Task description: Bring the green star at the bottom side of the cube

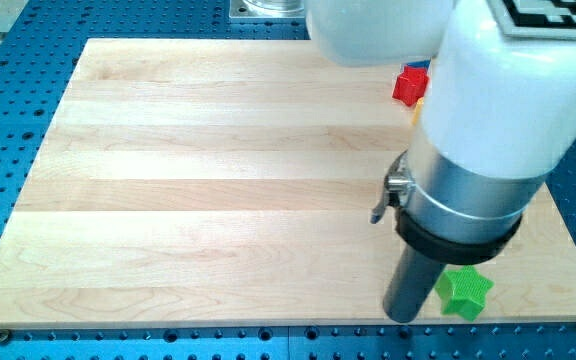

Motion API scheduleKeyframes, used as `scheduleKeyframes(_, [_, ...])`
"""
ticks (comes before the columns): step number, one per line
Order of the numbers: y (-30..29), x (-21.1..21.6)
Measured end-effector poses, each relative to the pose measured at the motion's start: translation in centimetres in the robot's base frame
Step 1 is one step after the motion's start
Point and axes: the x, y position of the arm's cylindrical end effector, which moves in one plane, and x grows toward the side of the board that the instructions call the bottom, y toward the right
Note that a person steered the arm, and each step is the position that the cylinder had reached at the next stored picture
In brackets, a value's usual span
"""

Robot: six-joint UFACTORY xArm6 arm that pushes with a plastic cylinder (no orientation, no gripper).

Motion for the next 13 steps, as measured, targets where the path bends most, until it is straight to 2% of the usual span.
scheduleKeyframes(1, [3.4,-0.1])
scheduleKeyframes(3, [14.3,-0.6])
scheduleKeyframes(4, [15.0,-1.6])
scheduleKeyframes(5, [12.0,-3.9])
scheduleKeyframes(6, [16.6,-7.8])
scheduleKeyframes(7, [23.1,-7.7])
scheduleKeyframes(8, [23.5,-6.7])
scheduleKeyframes(9, [22.6,-1.1])
scheduleKeyframes(10, [20.3,-0.2])
scheduleKeyframes(11, [13.6,-0.9])
scheduleKeyframes(12, [11.1,-0.9])
scheduleKeyframes(13, [18.8,-1.0])
